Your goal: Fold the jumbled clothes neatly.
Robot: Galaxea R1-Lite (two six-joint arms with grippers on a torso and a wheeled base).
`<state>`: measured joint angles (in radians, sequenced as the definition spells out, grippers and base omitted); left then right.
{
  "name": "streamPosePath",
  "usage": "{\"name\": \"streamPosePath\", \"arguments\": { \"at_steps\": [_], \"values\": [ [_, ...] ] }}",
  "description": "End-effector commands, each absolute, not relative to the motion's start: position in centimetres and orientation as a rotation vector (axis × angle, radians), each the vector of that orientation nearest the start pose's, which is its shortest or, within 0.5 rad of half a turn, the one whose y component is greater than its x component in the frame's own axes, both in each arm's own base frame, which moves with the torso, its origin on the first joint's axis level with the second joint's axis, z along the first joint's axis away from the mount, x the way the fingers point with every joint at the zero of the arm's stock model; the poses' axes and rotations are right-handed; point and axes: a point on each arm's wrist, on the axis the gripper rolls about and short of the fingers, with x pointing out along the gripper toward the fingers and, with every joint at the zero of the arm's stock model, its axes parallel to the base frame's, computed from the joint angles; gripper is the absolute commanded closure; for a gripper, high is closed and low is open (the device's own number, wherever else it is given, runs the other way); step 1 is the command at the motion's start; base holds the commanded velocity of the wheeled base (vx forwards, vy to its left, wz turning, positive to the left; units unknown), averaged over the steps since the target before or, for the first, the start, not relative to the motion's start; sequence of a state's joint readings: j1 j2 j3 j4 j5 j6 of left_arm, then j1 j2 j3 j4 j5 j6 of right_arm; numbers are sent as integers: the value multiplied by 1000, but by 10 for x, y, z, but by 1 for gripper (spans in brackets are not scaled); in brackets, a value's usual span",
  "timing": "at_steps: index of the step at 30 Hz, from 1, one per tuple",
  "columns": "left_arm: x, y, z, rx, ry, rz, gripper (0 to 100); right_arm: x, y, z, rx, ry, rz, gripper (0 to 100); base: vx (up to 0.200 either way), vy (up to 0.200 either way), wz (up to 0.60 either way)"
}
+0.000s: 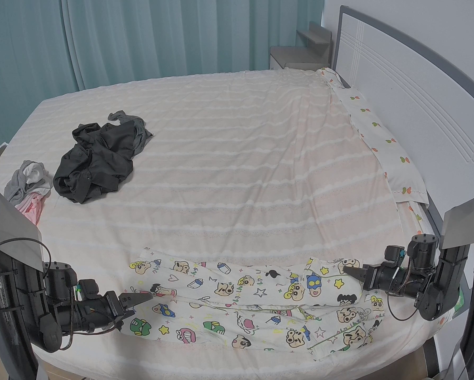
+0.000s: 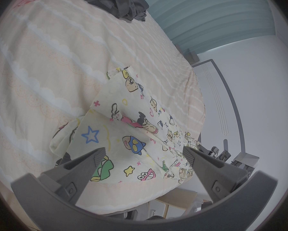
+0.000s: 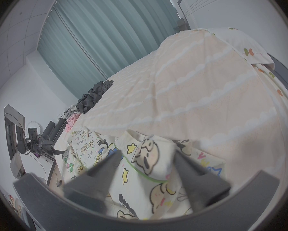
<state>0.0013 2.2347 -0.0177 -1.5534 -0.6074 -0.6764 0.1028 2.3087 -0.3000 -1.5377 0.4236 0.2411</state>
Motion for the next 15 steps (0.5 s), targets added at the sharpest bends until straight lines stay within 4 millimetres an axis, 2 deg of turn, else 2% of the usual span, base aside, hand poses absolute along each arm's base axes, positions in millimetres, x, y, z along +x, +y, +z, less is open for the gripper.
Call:
{"name": "streamPosePath", "arguments": {
  "at_steps": [1, 15],
  "values": [
    [216, -13, -9, -833, 820, -349, 0, 278, 38, -13, 294, 531, 464, 100, 0, 0, 0],
    [216, -13, -9, -832, 820, -349, 0, 254, 38, 23, 247, 453, 565, 100, 0, 0, 0]
  ]
}}
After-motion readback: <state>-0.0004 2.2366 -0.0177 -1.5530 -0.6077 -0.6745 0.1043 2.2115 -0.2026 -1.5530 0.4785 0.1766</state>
